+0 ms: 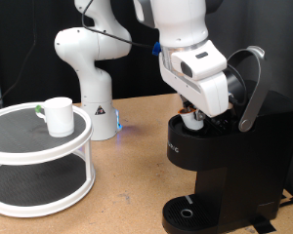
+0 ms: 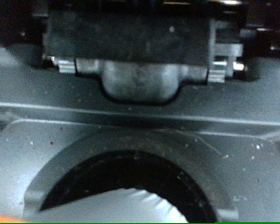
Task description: Make a cup of coffee with the keurig machine
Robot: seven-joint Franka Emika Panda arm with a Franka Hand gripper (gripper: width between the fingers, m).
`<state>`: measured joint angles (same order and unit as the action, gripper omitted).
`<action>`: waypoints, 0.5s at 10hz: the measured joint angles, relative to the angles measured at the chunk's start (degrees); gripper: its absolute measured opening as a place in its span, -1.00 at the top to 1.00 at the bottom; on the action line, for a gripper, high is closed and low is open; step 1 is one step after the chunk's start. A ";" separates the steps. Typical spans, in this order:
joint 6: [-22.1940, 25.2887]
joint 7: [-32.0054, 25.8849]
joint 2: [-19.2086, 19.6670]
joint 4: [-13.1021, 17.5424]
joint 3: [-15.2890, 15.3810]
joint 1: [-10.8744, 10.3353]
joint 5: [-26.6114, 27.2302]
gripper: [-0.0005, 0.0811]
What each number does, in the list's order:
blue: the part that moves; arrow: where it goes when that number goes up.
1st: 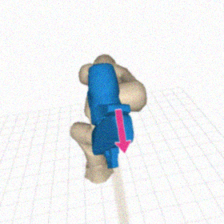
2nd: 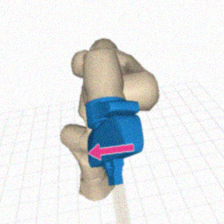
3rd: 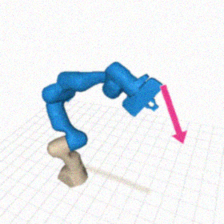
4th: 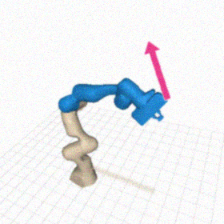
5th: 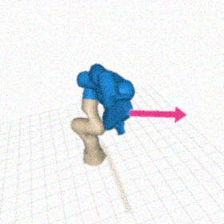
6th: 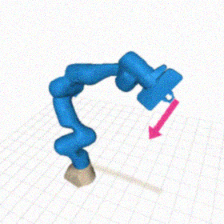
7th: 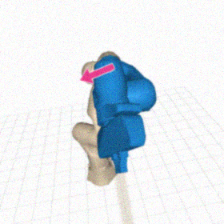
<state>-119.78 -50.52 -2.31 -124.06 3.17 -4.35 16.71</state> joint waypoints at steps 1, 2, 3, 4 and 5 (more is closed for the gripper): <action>-0.01 0.44 0.21 0.07 0.25 -0.07 -0.77 0.16; -0.05 1.27 0.56 0.23 0.56 -0.11 -1.59 0.16; -0.12 2.39 1.01 0.47 0.77 -0.16 -2.20 0.16; -0.16 3.20 1.36 0.65 0.93 -0.18 -2.58 0.16; -0.26 3.34 1.68 0.78 1.04 -0.19 -2.70 0.16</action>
<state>-120.04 -47.18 -0.63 -123.28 4.21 -4.54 14.00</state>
